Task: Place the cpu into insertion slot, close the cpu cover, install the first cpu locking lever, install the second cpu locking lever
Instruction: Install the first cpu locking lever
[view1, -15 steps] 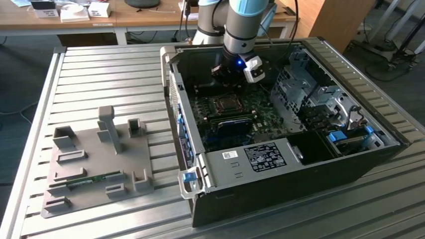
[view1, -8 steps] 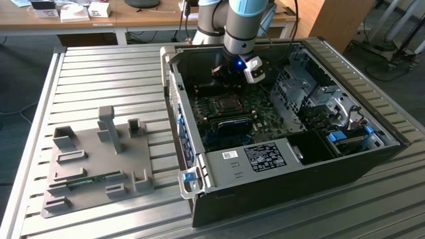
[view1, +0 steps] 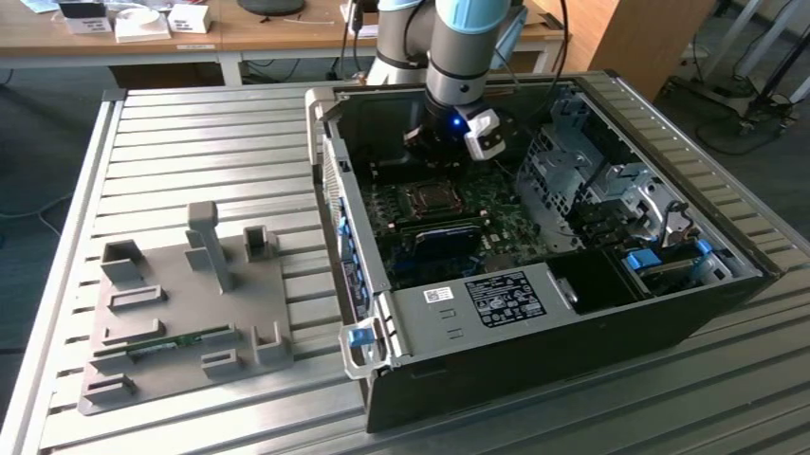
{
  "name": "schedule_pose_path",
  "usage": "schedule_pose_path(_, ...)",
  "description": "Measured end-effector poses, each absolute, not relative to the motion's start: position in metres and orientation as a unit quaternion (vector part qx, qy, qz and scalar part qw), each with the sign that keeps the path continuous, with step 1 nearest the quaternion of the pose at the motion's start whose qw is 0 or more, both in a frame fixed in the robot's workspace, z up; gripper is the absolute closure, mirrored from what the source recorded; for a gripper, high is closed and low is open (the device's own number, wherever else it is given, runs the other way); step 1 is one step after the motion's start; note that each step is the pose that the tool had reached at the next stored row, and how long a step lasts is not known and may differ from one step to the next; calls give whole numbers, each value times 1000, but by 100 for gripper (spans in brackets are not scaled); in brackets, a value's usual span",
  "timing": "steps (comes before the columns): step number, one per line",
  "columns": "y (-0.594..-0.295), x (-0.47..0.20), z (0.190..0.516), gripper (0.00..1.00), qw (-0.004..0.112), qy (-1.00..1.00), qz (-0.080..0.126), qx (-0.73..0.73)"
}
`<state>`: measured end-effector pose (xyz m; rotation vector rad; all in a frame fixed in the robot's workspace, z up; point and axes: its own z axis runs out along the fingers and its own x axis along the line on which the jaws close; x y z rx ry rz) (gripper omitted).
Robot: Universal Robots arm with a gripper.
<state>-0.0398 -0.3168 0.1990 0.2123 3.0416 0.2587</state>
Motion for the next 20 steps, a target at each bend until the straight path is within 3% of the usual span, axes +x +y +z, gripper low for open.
schedule_pose_path(20,-317,-40,197,89,43,993,79,69)
